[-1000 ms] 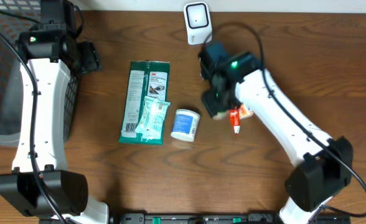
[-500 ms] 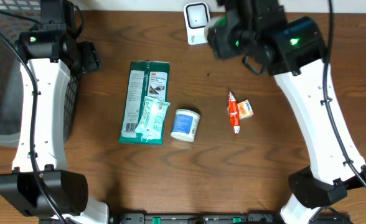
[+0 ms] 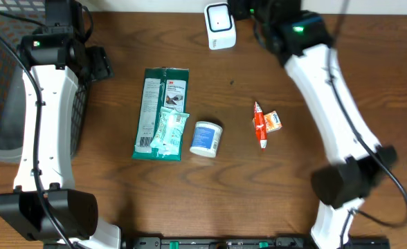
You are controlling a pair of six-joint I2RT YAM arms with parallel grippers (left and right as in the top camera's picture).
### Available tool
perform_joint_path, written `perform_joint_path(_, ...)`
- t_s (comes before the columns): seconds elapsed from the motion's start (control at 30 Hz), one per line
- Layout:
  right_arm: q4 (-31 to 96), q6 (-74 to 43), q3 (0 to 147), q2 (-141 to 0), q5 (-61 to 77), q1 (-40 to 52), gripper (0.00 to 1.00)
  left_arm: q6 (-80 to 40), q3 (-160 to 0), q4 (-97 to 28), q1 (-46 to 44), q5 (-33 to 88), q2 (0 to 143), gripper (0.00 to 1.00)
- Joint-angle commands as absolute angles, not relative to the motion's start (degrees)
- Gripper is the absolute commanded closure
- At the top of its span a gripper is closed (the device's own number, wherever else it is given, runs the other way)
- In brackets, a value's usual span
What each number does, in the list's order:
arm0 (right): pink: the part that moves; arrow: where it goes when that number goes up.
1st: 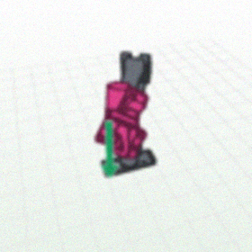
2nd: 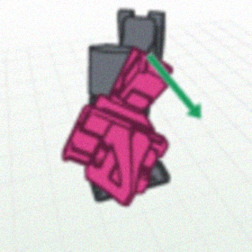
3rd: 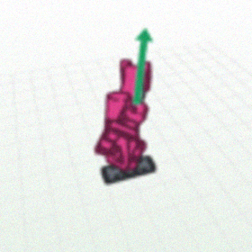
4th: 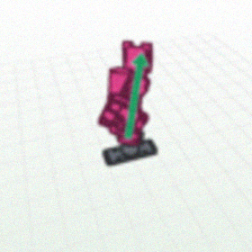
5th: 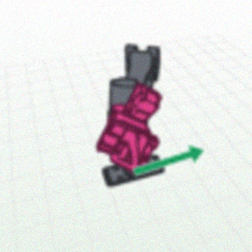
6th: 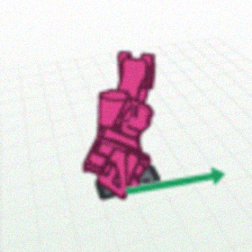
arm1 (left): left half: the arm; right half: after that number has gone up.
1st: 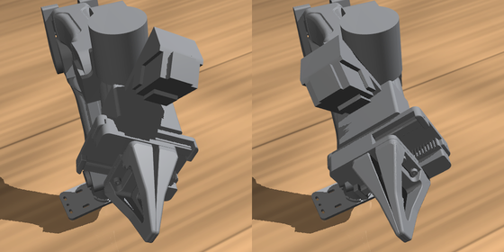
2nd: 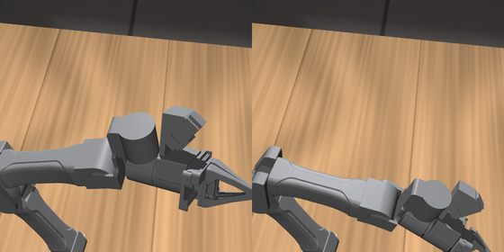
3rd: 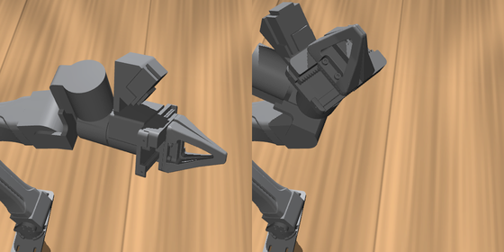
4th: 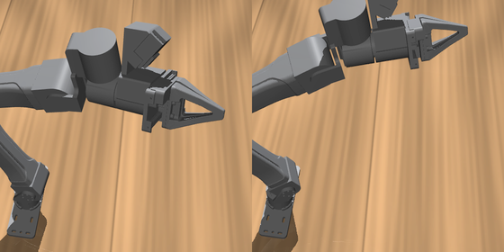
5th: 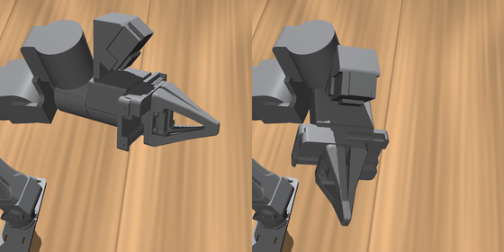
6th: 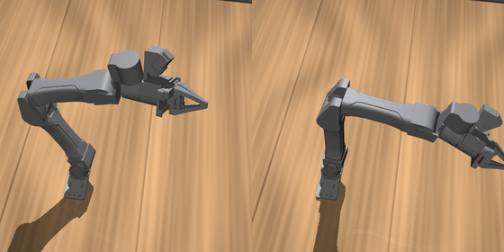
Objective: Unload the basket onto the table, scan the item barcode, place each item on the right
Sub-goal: 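Raise the jar to the white scanner with the right gripper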
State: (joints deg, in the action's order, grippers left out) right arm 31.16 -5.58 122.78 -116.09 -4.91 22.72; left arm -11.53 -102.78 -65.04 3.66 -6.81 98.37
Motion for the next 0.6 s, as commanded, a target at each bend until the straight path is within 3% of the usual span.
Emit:
perform_joint_path(0.0,23.7,-5.8,122.1,-123.4,-5.9,22.7,0.99,-10.6,-102.4,-65.0,4.2,-8.4,99.0,0.22)
perform_joint_path(0.27,0.2,-7.7,122.1,-139.6,-6.0,22.3,0.99,-10.6,-102.4,-65.0,4.2,-8.4,99.0,0.22)
perform_joint_path(0.57,-12.3,-7.7,122.1,-143.6,-5.7,22.2,0.99,-10.6,-102.4,-65.0,4.2,-8.4,99.0,0.22)
